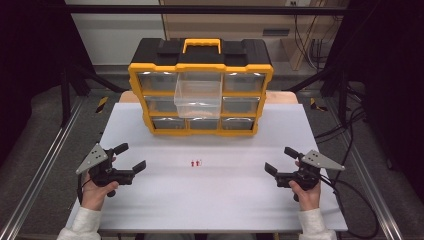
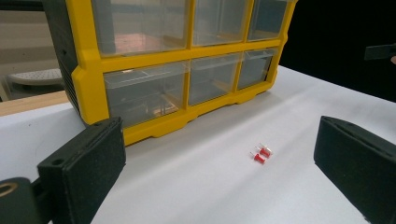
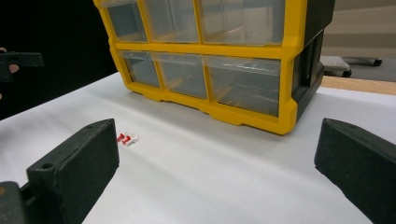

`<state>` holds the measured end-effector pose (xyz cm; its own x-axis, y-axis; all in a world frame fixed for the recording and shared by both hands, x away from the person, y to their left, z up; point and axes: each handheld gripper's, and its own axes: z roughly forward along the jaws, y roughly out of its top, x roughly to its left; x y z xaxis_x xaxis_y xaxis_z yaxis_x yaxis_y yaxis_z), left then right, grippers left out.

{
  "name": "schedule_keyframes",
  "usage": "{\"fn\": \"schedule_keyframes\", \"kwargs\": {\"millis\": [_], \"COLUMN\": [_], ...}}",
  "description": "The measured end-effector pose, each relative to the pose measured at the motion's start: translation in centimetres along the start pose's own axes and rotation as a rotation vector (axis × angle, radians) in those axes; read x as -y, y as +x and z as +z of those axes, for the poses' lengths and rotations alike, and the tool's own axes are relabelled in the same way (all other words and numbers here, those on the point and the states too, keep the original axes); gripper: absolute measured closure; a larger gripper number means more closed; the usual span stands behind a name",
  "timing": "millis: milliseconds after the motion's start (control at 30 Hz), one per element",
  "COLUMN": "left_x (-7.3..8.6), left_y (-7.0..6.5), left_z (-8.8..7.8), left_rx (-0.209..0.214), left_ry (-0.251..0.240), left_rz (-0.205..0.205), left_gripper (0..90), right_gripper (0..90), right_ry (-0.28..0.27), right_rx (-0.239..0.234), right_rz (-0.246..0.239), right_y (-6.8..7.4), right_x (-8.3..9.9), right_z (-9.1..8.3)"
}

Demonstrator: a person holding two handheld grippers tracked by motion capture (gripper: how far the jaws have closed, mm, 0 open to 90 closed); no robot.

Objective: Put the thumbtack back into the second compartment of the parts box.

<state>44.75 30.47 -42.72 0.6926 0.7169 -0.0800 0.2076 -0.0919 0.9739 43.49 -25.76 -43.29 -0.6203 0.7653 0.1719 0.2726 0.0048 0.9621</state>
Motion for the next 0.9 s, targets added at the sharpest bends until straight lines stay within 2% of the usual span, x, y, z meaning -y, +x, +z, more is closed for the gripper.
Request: {"fn": "schedule_keyframes", "kwargs": {"millis": [367,667,800,900], "left_x": [-0.4,-0.9,-1.1,-1.3], "left_y": [-0.3,-1.4,-1.9,-2.2], "left_z": [0.3,1.9,2.9,3.3], "left_rx": [-0.008,-0.004,0.013,0.000], "left_ry": [0.005,0.033,0.047,0.052], "left_rz": [-0.002,-0.011,-0.027,-0.032], "left_gripper": [1.7,1.7,0.9,1.3], "right_gripper": [0.3,0.3,0.3,0.3], "right_ry": [-0.002,-0.004,0.002,0.005], "right_rx": [0.004,0.004,0.003,0.003], "right_rz": [0.004,0.003,0.004,0.006], "right_y": [-0.2,-0.2,-0.1,-0.1], "right_x": [0.0,0.0,0.1,0.1], "right_z": [-0.1,-0.2,-0.1,-0.1]}}
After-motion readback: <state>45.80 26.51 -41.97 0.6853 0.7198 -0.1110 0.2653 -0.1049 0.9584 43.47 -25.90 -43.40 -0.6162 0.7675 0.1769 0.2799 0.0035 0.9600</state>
